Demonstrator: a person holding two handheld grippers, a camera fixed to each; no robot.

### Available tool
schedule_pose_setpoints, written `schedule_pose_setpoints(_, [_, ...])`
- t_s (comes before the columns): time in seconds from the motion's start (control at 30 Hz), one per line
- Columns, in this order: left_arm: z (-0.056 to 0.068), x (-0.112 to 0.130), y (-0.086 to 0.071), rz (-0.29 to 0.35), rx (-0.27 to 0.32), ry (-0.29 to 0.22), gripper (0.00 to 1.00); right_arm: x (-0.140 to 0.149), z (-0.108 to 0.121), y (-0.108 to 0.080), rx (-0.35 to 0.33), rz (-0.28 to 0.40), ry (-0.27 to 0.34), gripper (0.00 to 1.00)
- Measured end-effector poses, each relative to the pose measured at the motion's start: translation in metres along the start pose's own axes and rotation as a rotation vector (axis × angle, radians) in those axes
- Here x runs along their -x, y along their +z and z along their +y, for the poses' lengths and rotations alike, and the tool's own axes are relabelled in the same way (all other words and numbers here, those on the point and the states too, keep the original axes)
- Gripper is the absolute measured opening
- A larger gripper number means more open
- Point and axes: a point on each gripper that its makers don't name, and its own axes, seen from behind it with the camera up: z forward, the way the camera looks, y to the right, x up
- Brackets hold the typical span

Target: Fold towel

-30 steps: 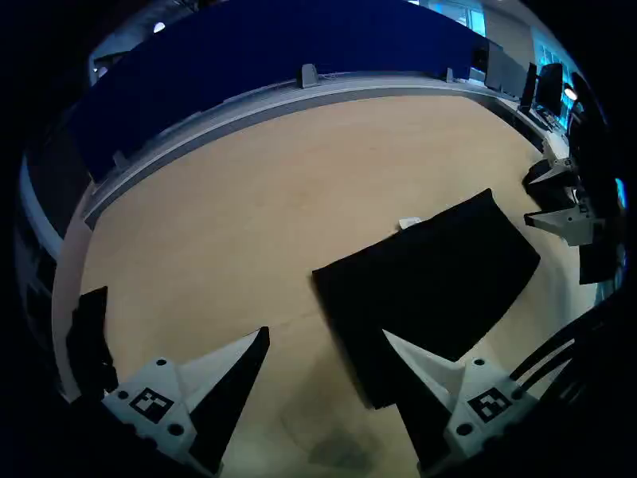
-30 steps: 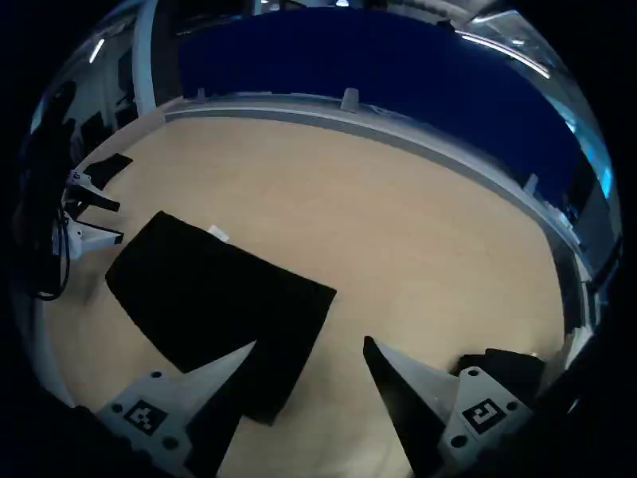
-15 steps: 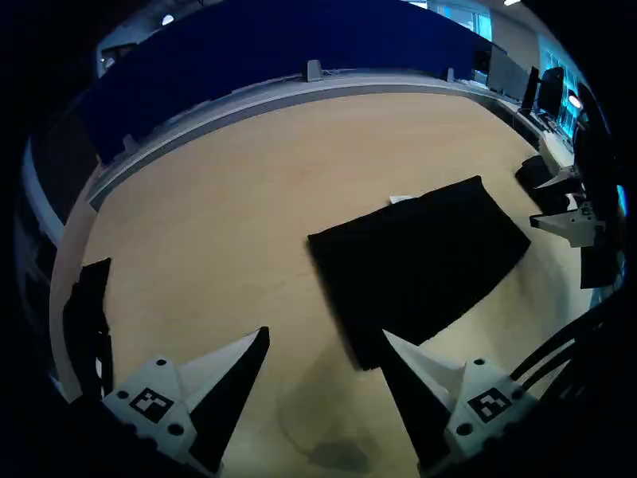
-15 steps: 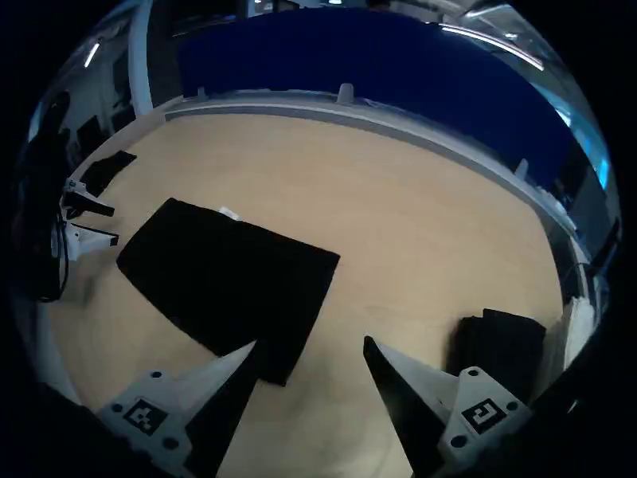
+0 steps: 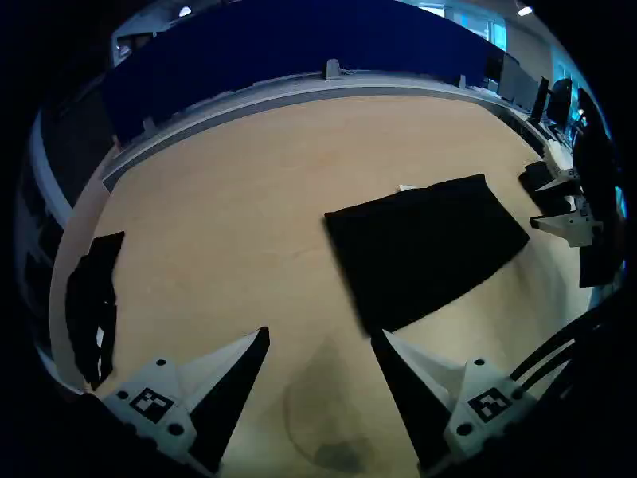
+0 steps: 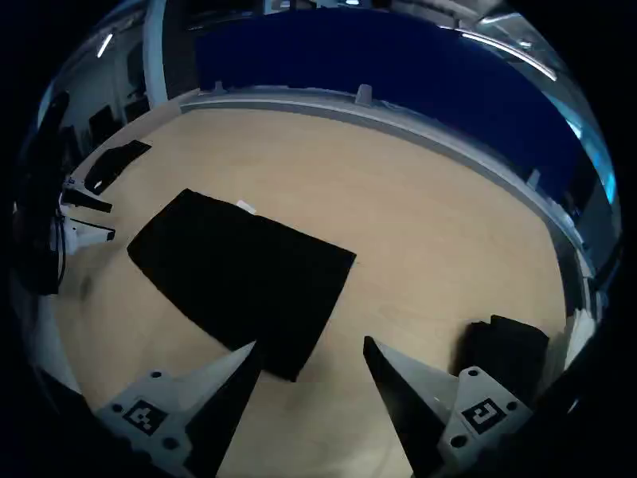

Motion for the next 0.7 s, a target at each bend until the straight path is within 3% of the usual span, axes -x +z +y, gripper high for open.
schedule_pose_setpoints(0.3, [-0.014,0.027,-0.023,-0.003,-0.038,-0.056,0.95,0.002,-0.012,0.001,-0.053,-0.017,-0.071,0.94])
schedule_pose_setpoints(0.7, [-0.022,0.069,-0.051,-0.018,-0.083,-0.133,0.94,0.003,-0.022,0.003,-0.109,-0.045,-0.149,0.94])
